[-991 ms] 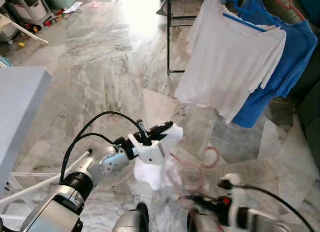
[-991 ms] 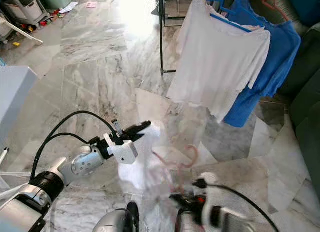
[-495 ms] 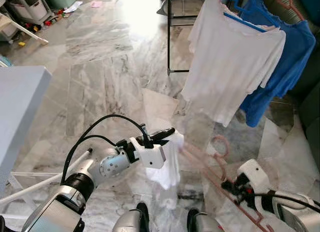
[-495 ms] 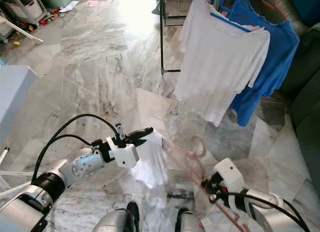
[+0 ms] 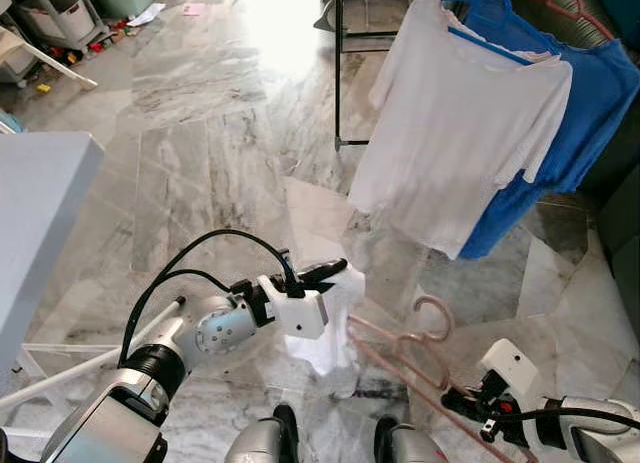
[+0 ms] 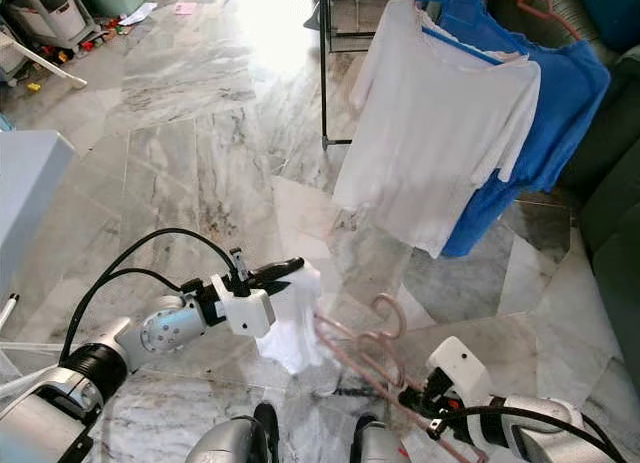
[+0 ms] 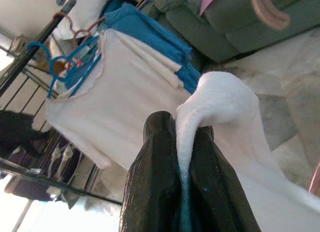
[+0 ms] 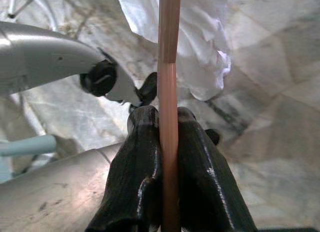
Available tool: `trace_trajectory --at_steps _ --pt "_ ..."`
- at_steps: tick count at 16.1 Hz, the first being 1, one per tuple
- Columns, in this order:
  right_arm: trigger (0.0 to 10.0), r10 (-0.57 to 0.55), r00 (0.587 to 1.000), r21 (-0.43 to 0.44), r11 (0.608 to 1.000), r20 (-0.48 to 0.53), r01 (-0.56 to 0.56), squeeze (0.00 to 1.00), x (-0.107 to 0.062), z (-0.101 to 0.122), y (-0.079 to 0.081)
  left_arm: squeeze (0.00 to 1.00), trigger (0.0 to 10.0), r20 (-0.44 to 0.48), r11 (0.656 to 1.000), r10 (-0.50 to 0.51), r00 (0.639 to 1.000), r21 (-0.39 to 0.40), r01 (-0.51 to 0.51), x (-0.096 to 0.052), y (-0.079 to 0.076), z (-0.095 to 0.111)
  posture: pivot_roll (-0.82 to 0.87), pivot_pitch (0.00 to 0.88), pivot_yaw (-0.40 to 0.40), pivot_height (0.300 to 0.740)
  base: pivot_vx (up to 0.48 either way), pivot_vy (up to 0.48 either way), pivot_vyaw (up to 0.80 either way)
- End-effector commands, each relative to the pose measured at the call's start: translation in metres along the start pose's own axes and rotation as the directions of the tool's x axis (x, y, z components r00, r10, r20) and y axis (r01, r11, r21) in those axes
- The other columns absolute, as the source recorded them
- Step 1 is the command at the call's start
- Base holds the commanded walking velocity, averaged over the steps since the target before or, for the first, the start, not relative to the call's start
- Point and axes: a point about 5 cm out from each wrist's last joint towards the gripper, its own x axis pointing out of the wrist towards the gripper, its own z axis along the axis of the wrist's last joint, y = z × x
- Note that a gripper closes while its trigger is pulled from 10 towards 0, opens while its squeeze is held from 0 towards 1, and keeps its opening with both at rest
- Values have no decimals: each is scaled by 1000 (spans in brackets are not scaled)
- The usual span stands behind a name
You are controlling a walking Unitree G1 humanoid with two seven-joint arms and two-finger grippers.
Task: Hang hanger
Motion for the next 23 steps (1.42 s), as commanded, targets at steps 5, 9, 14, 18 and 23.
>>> trace_trajectory --at_steps 5,9,14,18,23 --pt "10000 -164 974 -54 986 -155 158 0 3 -30 -15 0 10000 83 998 -38 996 -40 42 3 -4 10 -82 239 102 740 0 0 0" --pt "10000 -493 864 158 849 -103 504 0 1 -36 -51 0 10000 141 998 60 988 -44 -55 11 10 20 -81 245 101 740 0 0 0" --pt "10000 -669 743 365 695 13 620 0 -1 -16 -69 0 10000 167 995 100 981 -44 -94 16 16 26 -79 248 102 740 0 0 0" --pt "10000 -403 870 420 868 284 265 0 15 28 -35 0 10000 157 995 88 984 -49 -81 17 10 26 -82 249 103 740 0 0 0" --pt "10000 -33 935 249 967 353 -60 0 20 42 18 0 10000 107 991 104 989 -90 -94 22 11 21 -86 251 100 740 0 0 0"
